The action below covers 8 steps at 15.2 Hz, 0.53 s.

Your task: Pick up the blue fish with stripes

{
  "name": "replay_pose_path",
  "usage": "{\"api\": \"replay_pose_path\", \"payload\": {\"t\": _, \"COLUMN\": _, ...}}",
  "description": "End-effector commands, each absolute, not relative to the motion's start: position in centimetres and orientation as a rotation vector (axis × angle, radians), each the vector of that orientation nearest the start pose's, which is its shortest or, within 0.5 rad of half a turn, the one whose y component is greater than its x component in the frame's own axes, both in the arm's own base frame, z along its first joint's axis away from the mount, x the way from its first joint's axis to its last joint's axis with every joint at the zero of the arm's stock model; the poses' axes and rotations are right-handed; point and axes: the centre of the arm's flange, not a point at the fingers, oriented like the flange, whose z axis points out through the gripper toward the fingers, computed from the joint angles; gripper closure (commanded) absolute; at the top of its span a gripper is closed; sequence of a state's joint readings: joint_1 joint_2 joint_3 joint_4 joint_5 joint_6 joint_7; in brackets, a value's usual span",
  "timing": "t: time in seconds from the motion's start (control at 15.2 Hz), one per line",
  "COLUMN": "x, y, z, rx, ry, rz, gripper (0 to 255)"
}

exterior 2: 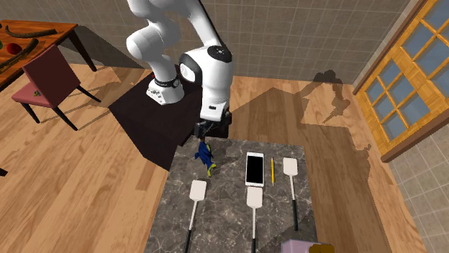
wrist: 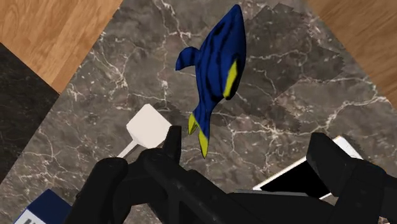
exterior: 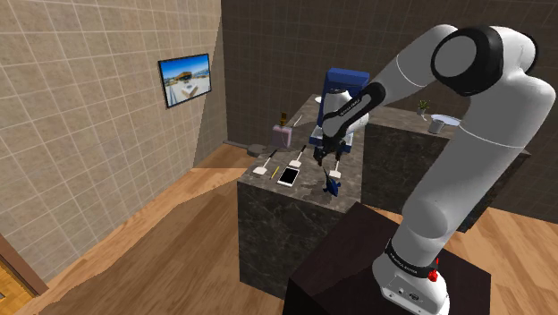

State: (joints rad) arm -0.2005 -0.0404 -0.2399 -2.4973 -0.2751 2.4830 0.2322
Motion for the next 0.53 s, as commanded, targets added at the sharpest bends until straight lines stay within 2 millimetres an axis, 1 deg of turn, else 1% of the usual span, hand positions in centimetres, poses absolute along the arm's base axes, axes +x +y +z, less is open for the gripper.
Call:
{"api": "replay_pose_path", "payload": {"t": 0.0, "x": 42.8, "y": -21.3, "z": 28.0, "rx": -3.219, "ry": 0.786, "rz": -0.011, "gripper": 0}}
{"api": "replay_pose_path", "payload": {"t": 0.26, "x": 43.8, "y": -24.2, "z": 23.8, "rx": -3.215, "ry": 0.861, "rz": 0.0, "gripper": 0}}
{"api": "replay_pose_path", "payload": {"t": 0.33, "x": 43.9, "y": -24.6, "z": 23.2, "rx": -3.215, "ry": 0.871, "rz": 0.001, "gripper": 0}}
{"api": "replay_pose_path", "payload": {"t": 0.46, "x": 43.9, "y": -24.6, "z": 22.2, "rx": -3.215, "ry": 0.871, "rz": 0.001, "gripper": 0}}
